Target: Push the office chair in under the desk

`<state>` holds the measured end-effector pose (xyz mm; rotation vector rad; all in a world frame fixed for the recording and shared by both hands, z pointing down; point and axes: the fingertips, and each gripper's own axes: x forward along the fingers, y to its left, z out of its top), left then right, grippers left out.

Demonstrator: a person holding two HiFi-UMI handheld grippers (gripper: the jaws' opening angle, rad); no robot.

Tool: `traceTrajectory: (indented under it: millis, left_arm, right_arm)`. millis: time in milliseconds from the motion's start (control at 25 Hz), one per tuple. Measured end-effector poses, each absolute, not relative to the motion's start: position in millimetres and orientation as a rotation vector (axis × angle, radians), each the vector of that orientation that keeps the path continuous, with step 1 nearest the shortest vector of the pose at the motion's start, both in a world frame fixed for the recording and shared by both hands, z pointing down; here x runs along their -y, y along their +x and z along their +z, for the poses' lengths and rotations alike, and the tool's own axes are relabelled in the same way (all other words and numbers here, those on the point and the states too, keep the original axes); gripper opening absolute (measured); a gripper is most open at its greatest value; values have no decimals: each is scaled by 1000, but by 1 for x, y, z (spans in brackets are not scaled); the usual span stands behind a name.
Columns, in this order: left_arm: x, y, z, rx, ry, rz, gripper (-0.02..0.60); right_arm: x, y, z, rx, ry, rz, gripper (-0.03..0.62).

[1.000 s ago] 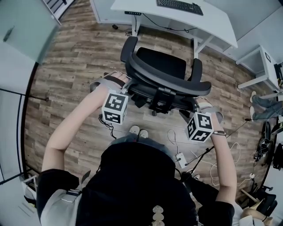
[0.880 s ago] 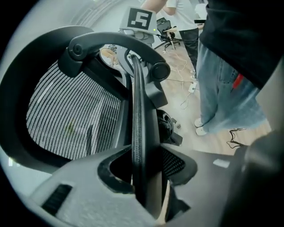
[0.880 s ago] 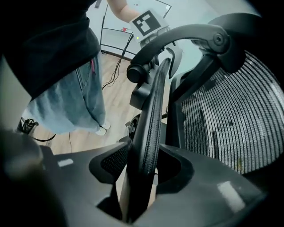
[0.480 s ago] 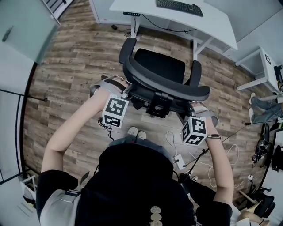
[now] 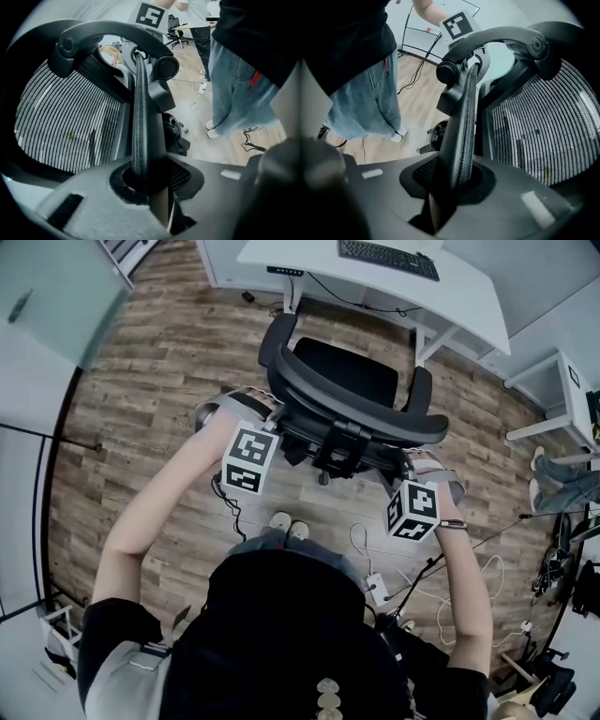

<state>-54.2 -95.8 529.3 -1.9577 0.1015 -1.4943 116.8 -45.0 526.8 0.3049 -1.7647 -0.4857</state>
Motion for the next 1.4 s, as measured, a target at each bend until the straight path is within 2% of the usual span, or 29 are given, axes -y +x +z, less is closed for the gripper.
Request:
traceTrajectory:
  millis: [280,1000,1400]
  left_arm:
    - [181,-39,530,-74,-1977,-1508,80]
    - [306,-12,532,-62,-2010,-1489,81]
    - [391,33,530,-74,-2004,-1459,78]
  right_arm:
    - [129,132,526,1770,299,-469,93]
    - [251,157,528,1764,315,-457,94]
    - [337,201,529,1766,307,-402,100]
